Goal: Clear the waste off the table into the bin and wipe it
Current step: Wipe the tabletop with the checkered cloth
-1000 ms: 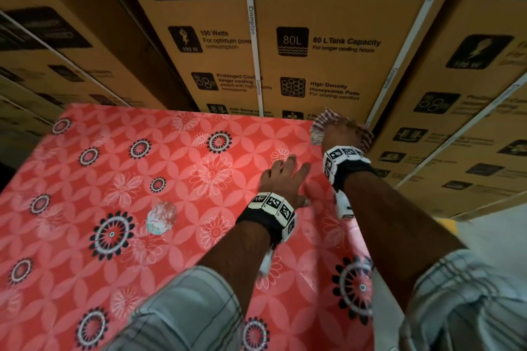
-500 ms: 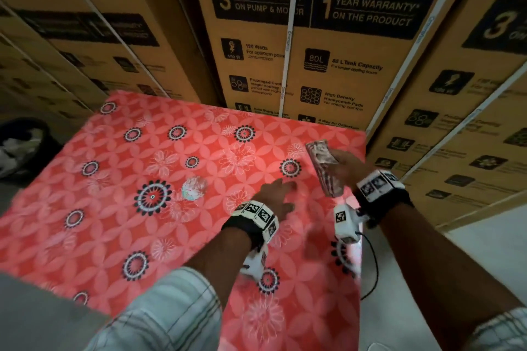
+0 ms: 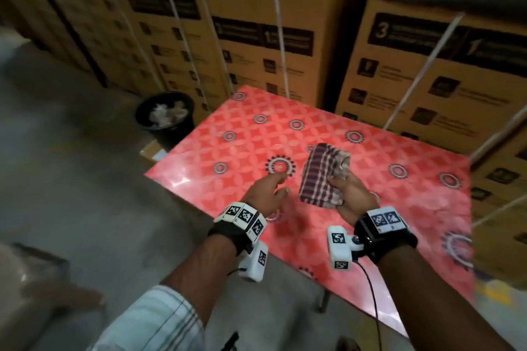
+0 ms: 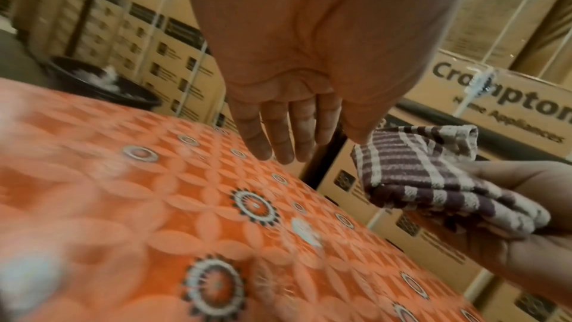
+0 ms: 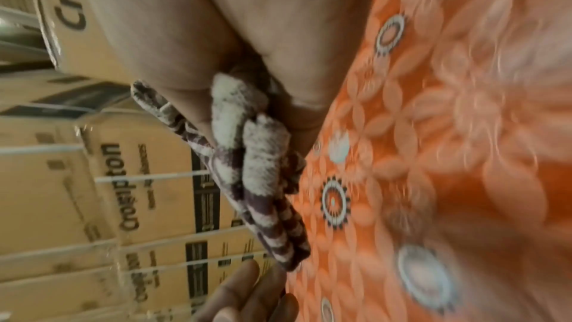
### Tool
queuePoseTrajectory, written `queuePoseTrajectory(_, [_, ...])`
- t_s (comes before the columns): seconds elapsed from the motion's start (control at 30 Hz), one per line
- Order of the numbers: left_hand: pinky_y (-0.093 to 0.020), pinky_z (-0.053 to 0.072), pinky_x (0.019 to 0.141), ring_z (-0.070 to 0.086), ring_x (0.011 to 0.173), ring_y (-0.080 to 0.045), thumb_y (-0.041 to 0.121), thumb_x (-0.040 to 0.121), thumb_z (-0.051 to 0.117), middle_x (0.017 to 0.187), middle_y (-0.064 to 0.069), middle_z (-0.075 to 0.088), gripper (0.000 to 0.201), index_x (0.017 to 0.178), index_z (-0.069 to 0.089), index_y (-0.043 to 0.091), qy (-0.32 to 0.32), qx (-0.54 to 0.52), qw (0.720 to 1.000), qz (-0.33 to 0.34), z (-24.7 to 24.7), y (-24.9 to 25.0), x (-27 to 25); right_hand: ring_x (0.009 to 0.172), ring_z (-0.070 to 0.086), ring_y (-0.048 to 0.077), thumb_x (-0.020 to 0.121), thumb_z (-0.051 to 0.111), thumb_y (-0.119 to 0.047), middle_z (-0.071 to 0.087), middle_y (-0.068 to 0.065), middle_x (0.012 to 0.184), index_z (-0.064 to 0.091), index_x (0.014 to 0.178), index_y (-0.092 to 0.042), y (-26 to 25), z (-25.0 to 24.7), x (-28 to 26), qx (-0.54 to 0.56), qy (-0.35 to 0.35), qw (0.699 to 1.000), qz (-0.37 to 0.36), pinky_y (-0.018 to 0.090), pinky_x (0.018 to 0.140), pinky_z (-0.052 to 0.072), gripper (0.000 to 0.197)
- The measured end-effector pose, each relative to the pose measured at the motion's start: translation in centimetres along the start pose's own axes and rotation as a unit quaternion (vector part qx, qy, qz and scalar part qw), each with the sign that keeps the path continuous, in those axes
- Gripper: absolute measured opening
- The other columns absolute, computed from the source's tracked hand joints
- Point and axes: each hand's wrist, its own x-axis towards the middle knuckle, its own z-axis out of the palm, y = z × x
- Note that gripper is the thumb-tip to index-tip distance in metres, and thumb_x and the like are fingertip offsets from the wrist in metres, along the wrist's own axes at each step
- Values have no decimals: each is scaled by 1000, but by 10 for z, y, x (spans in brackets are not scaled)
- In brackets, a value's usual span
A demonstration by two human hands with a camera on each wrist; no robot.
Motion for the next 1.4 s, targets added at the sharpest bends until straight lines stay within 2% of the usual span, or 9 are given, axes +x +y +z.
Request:
queuePoseTrajectory(0.13, [-35, 44, 102, 56, 121, -23, 21, 97, 54, 135, -7, 58, 44, 139, 48, 12, 41, 0, 998, -37, -59, -59, -56, 72, 65, 28, 84, 58, -5, 70, 14, 93, 65, 111, -12, 43, 86, 2, -25, -43, 999, 19, 40, 73, 52, 28])
queuePoseTrajectory(0.33, [-32, 46, 99, 59, 117, -22, 20, 94, 59, 130, -7, 62, 40, 133, 55, 11, 123, -30, 985, -118, -119, -141, -101, 76, 70, 23, 91, 46, 8, 69, 14, 98, 59, 115, -1, 98, 195, 23, -112, -67, 991, 43, 34, 64, 58, 29])
queuePoseTrajectory(0.4, [-35, 47, 99, 61, 114, -22, 18, 94, 59, 127, -8, 64, 37, 130, 58, 10, 129, -38, 981, -143, -135, -167, -107, 81, 68, 25, 89, 48, 7, 70, 13, 98, 60, 114, -2, 115, 224, 34, -190, -75, 979, 25, 33, 69, 55, 29])
queuePoseTrajectory(0.53, [-34, 49, 94, 63, 110, -24, 22, 94, 58, 121, -8, 67, 34, 126, 61, 12, 112, -15, 977, -179, -171, -226, -102, 84, 61, 23, 84, 53, 4, 65, 0, 87, 64, 103, -11, 148, 283, 63, -414, -142, 891, -121, 15, 64, 43, 26])
queuePoseTrajectory(0.7, [-29, 46, 88, 63, 109, -25, 23, 94, 55, 117, -7, 68, 28, 120, 64, 15, 103, 23, 970, -220, -228, -293, -65, 100, 60, 31, 76, 57, -1, 66, 14, 108, 64, 115, -8, 187, 345, 134, -572, -171, 773, -214, 31, 85, 43, 40])
queuePoseTrajectory(0.87, [-33, 46, 95, 60, 114, -28, 23, 95, 54, 123, -10, 65, 32, 124, 62, 12, 86, 52, 961, -258, -283, -346, -22, 104, 54, 35, 79, 54, -15, 54, 14, 116, 48, 132, -18, 189, 412, 195, -682, -199, 684, -166, 41, 87, 47, 53])
queuePoseTrajectory(1.0, [-33, 48, 90, 60, 110, -29, 23, 95, 51, 120, -11, 66, 31, 122, 62, 12, 80, 54, 958, -271, -315, -380, 8, 111, 50, 30, 77, 62, -17, 52, 9, 119, 47, 124, -18, 205, 456, 237, -752, -221, 601, -155, 41, 89, 48, 50])
queuePoseTrajectory(1.17, [-30, 46, 85, 62, 107, -30, 22, 94, 52, 118, -10, 67, 32, 124, 62, 16, 55, 41, 962, -263, -347, -430, 37, 117, 48, 28, 87, 52, -20, 49, 10, 125, 45, 125, -17, 234, 510, 287, -795, -202, 560, -116, 38, 92, 46, 38])
queuePoseTrajectory(1.4, [-35, 47, 93, 60, 113, -31, 24, 96, 49, 123, -14, 65, 35, 129, 58, 14, -17, 56, 968, -246, -386, -530, 87, 123, 44, 31, 93, 45, -22, 41, 13, 136, 34, 140, -19, 287, 571, 361, -811, -154, 562, -48, 40, 96, 42, 48])
